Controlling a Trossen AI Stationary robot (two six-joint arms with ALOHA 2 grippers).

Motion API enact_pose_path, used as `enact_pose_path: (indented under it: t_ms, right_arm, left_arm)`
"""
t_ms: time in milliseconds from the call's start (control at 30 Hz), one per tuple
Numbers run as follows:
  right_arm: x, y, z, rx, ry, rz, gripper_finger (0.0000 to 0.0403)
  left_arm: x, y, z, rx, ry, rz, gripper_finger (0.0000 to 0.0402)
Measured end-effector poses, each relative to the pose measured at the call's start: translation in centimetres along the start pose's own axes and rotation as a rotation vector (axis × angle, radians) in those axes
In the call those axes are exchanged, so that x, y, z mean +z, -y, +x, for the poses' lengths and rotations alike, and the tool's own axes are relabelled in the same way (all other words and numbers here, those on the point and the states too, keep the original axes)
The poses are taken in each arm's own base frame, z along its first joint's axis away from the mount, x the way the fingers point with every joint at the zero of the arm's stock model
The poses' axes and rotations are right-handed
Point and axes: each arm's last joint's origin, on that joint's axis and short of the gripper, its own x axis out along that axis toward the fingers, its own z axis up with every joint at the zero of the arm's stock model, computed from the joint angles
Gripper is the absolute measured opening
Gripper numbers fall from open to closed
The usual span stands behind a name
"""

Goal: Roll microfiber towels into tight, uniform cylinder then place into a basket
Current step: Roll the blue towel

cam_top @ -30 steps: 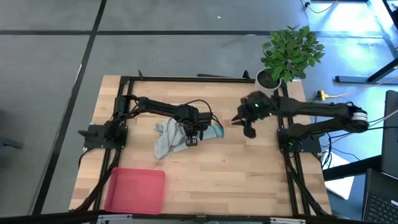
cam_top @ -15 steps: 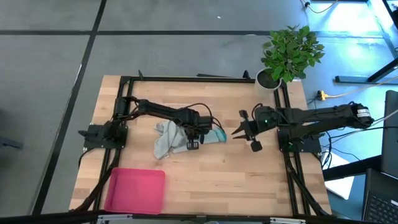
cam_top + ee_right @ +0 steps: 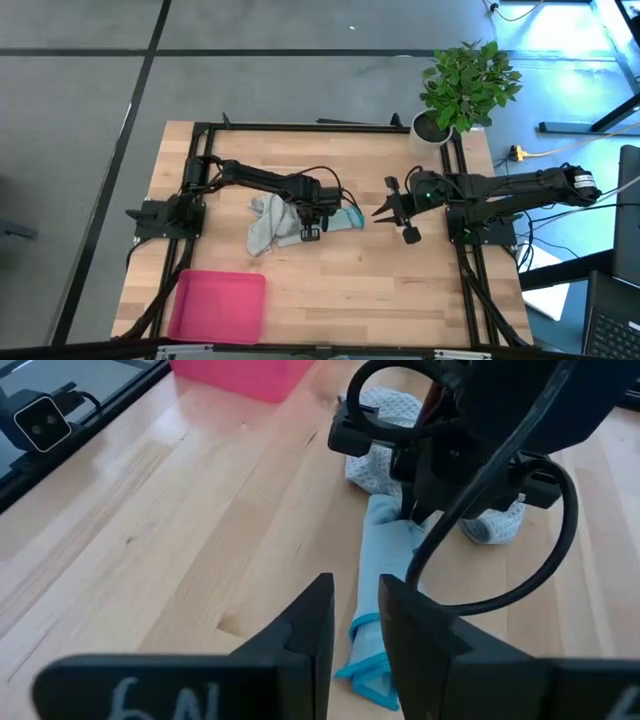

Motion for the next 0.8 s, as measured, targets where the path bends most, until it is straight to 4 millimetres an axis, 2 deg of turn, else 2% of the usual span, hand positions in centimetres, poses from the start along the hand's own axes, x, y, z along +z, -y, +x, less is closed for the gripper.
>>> enact_pose_path:
  t_ms: [633,800]
  right_arm:
    - [0.04,0.01,-0.01,0.000,0.001,-0.003,0.0084]
    - [0.04,0.01,-0.01,0.000,0.001,-0.003,0.0084]
  left_arm:
    - [-0.02,-0.02,0.00,0.001,-0.002,-0.043,0.0000]
    - [-0.02,0.00,-0.01,0.001,-0.002,-0.045,0.0012]
